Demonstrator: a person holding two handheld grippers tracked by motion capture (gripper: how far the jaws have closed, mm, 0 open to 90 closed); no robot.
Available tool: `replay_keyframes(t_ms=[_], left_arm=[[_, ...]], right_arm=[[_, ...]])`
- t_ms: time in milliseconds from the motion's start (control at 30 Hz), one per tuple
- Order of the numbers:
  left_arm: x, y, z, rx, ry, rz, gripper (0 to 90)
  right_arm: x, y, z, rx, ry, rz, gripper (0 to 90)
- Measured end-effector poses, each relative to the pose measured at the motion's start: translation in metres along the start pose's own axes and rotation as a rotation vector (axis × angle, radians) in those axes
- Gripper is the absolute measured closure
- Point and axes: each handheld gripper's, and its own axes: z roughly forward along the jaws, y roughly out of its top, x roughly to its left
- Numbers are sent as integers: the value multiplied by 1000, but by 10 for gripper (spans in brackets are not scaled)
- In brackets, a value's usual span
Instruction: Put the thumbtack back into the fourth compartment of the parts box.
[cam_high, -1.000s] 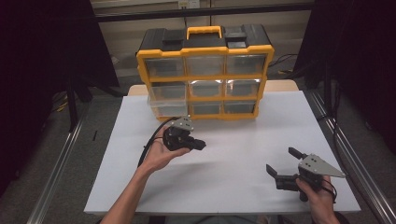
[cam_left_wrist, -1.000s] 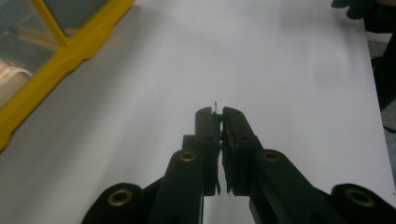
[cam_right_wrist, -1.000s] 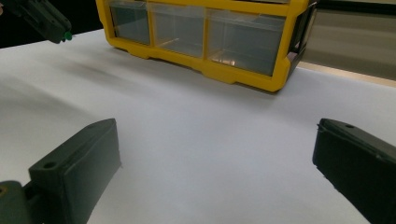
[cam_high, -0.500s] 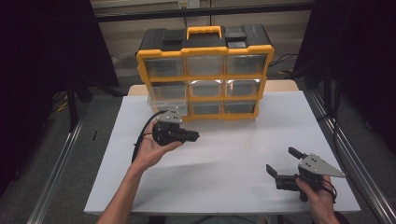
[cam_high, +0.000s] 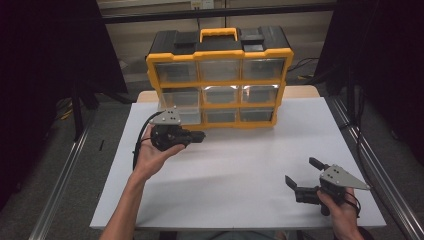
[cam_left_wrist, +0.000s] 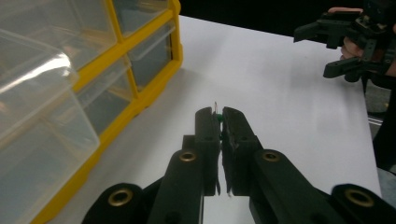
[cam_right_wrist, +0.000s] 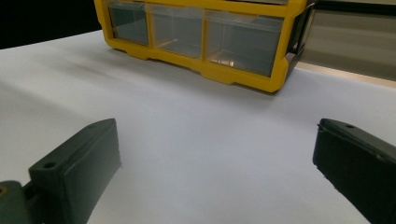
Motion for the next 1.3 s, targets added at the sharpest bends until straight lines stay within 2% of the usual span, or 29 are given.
replay_keyframes(t_ms=[33,167,333,367,400,567,633,767,1000,1033,1300], left_arm=[[1,1,-2,-3,-7,4,857],[-1,7,-8,-9,8,21,857],[2,11,-12,-25,21,17,857],[2,12,-13,-22,24,28,858],[1,12,-13,-32,30,16,857],[3,18,-20,-55,41,34,858],[4,21,-23,-44,52,55,857],[8,25,-26,-57,53,45,857],[15,29,-34,-61,69,50,857],[16,29,-34,-70,70,37,857],[22,36,-44,-78,93,52,857]], right_arm=[[0,0,0,-1,-1,-1,7],[0,0,1,0,-2,-2,7],[-1,0,1,3,0,-3,7],[-1,0,1,2,-1,-2,7],[-1,0,1,2,-1,-2,7],[-1,0,0,2,-1,0,7],[-1,0,0,1,0,2,7],[0,0,0,0,-2,1,7],[0,0,0,0,-1,0,7],[0,0,0,0,-2,1,7],[0,0,0,0,-3,2,7]])
